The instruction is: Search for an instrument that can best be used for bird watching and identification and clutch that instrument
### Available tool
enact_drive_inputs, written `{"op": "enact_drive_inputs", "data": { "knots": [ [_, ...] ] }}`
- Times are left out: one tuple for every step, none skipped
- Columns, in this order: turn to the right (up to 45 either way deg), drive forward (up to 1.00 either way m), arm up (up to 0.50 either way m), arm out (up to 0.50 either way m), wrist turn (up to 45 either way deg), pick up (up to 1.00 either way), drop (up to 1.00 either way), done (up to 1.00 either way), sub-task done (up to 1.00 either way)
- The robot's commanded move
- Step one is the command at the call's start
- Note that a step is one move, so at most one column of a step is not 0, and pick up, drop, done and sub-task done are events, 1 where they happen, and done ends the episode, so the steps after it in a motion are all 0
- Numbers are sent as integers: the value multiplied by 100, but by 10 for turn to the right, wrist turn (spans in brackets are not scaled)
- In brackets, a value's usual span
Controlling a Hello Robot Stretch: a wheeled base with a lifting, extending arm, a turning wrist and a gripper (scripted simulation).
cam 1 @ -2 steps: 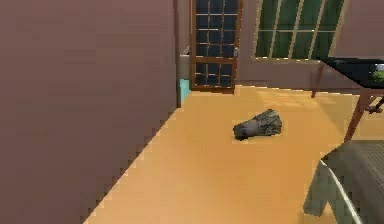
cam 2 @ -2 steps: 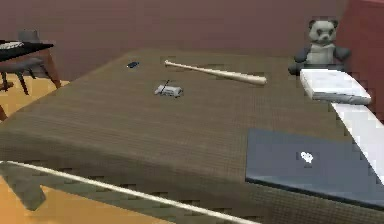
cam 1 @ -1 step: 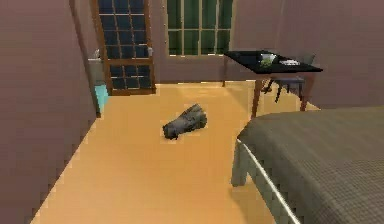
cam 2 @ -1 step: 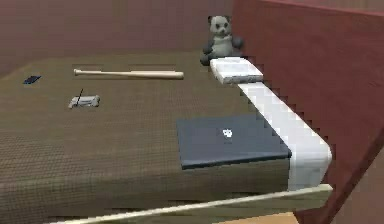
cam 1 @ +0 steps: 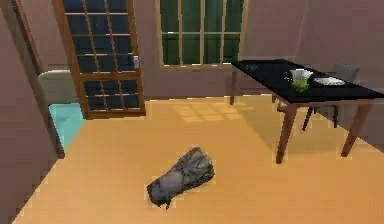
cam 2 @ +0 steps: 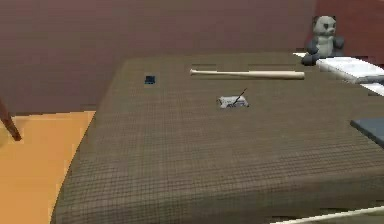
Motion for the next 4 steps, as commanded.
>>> {"op": "enact_drive_inputs", "data": {
  "knots": [
    [0, 80, 0, 0, 0, 0, 0, 0, 0],
    [210, 0, 0, 0, 0, 0, 0, 0, 0],
    [0, 100, 0, 0, 0, 0, 0, 0, 0],
    [60, 0, 0, 0, 0, 0, 0, 0, 0]
  ]
}}
